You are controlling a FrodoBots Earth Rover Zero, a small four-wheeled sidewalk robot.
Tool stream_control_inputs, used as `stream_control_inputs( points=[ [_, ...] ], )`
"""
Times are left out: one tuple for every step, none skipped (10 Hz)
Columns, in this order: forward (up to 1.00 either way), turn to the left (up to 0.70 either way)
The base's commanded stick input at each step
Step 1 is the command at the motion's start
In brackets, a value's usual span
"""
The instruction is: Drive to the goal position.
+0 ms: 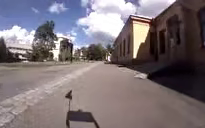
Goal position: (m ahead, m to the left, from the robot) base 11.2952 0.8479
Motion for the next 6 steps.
stream_control_inputs(
  points=[
    [0.85,0.0],
    [0.85,0.0],
    [0.85,0.0],
    [0.85,0.0],
    [0.85,0.0],
    [0.85,0.0]
  ],
)
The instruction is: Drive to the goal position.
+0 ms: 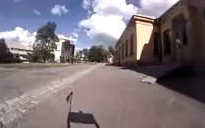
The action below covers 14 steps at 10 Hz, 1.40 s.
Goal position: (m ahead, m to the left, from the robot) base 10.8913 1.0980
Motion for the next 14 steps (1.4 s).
stream_control_inputs(
  points=[
    [0.85,0.0],
    [0.85,0.0],
    [0.85,0.0],
    [0.85,0.0],
    [0.85,-0.14],
    [0.85,-0.34],
    [0.85,-0.34],
    [0.85,-0.34],
    [0.85,0.0],
    [0.85,0.0],
    [0.85,0.0],
    [0.85,0.0],
    [0.85,0.0],
    [0.85,0.0]
  ],
)
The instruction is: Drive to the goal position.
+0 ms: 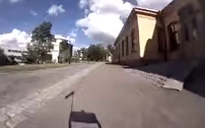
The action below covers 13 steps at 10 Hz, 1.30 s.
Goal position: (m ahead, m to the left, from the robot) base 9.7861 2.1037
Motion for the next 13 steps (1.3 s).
stream_control_inputs(
  points=[
    [0.85,0.0],
    [0.85,0.0],
    [0.85,0.0],
    [0.85,0.0],
    [0.85,0.0],
    [0.85,0.0],
    [0.85,0.0],
    [0.85,0.0],
    [0.85,0.0],
    [0.85,0.0],
    [0.85,0.0],
    [0.85,0.0],
    [0.85,0.0]
  ],
)
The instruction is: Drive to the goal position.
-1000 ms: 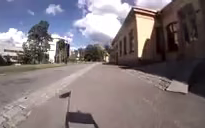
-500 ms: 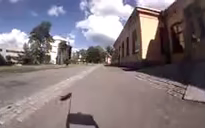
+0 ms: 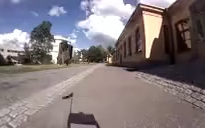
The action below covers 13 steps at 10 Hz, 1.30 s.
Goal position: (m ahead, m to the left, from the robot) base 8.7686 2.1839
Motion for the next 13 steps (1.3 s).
stream_control_inputs(
  points=[
    [0.85,-0.32],
    [0.85,-0.34],
    [0.85,-0.01],
    [0.85,0.0],
    [0.85,0.0],
    [0.85,0.0],
    [0.85,0.0],
    [0.85,0.0],
    [0.85,0.0],
    [0.85,0.0],
    [0.85,0.0],
    [0.85,0.0],
    [0.85,0.0]
  ],
)
